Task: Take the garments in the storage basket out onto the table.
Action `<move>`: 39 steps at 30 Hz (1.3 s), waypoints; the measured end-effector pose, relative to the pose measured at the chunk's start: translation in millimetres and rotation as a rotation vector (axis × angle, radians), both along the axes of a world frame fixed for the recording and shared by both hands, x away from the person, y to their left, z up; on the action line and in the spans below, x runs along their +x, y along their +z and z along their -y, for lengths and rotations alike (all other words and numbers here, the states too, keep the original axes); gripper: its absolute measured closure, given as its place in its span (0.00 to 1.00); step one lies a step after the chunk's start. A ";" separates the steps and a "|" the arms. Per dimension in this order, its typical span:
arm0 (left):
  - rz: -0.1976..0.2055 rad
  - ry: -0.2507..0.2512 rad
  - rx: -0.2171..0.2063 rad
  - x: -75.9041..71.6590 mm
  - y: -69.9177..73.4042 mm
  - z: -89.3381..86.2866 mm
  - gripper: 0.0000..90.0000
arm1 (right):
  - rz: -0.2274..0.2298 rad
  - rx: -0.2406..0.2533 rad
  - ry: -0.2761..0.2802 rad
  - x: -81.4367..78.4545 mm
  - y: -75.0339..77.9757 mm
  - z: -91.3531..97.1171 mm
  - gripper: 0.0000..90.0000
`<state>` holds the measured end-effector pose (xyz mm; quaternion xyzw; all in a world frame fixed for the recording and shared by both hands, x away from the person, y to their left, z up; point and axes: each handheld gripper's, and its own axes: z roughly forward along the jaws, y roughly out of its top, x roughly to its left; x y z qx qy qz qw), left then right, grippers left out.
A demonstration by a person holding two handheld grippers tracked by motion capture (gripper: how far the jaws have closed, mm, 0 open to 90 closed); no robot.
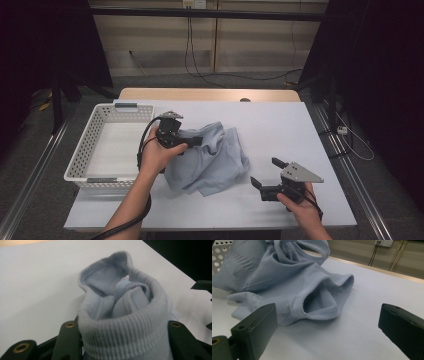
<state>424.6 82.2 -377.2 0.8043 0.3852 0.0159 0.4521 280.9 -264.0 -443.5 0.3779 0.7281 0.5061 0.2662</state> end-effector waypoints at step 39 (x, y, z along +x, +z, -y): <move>-0.013 -0.062 0.038 -12.0 -20.1 8.2 0.71 | -0.127 0.065 -0.091 83.1 23.0 -49.4 0.30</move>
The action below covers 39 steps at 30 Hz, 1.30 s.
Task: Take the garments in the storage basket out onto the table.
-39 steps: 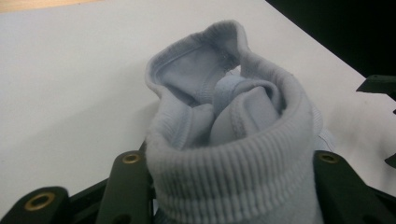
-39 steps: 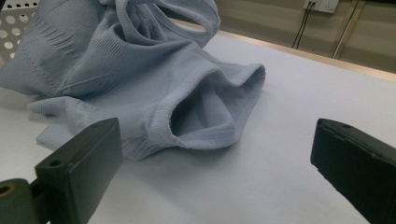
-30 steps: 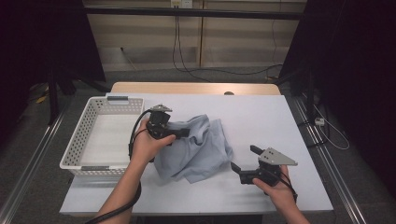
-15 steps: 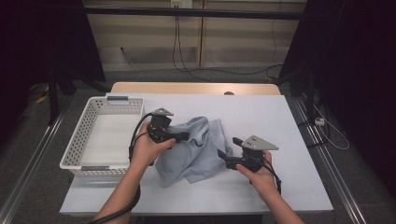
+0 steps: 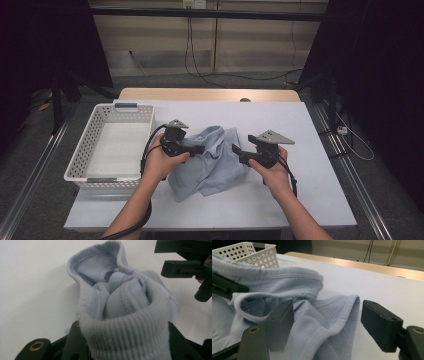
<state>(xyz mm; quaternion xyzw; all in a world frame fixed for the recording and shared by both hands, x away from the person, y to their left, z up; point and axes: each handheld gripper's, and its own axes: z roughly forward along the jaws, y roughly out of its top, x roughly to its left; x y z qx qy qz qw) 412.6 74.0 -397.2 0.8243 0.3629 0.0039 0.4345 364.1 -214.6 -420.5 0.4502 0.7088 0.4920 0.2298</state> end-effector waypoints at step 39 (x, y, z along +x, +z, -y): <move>-0.021 0.006 -0.010 -2.4 -5.0 -3.2 0.47 | -0.170 0.046 0.315 -29.5 -24.6 -38.8 0.92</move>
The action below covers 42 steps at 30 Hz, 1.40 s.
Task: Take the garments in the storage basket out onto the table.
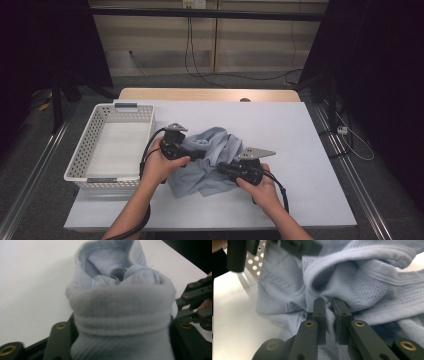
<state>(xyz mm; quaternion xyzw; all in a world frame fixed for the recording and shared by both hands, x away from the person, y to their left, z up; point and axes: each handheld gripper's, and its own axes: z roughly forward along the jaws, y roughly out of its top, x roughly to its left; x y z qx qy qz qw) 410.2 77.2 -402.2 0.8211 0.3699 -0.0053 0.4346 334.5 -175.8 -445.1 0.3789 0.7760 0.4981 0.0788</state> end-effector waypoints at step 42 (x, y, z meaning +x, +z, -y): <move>0.124 0.024 0.044 23.3 62.3 3.3 0.19 | -0.024 -0.026 0.016 -3.4 -5.0 -1.4 0.92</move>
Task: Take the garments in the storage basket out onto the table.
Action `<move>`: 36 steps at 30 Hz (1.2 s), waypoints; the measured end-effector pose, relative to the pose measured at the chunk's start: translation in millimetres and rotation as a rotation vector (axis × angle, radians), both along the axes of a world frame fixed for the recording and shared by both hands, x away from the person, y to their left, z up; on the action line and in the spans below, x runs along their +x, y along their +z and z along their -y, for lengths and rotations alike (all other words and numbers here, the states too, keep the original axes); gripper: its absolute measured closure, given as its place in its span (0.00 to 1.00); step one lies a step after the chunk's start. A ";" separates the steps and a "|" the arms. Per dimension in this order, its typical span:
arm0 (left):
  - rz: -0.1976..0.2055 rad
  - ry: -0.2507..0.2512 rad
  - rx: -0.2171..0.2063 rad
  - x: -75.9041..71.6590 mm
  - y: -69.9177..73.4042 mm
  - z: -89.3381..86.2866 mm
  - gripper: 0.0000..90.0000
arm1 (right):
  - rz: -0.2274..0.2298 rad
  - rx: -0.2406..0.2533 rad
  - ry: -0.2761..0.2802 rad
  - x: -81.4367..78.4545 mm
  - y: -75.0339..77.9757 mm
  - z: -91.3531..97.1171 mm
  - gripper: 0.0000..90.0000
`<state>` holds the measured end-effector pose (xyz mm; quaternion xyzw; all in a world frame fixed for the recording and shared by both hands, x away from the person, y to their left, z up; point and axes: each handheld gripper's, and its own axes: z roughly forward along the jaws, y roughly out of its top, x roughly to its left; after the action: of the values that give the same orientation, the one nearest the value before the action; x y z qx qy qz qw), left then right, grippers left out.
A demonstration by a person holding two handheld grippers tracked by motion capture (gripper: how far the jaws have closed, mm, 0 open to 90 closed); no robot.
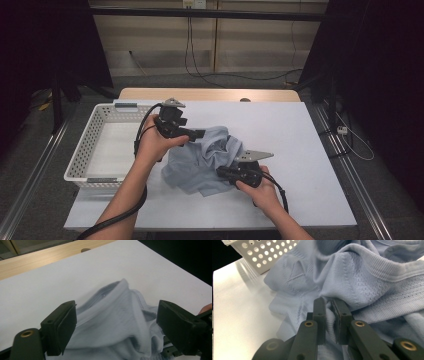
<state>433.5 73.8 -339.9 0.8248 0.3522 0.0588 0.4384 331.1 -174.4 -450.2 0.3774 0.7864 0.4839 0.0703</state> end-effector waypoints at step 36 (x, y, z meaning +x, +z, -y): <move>-0.153 -0.006 0.035 -5.3 -57.1 6.4 0.97 | -0.026 0.031 0.029 -11.8 2.8 2.6 0.90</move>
<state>428.2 67.4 -397.0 0.8355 0.3810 0.0001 0.3961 319.3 -177.0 -447.4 0.3734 0.7851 0.4919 0.0474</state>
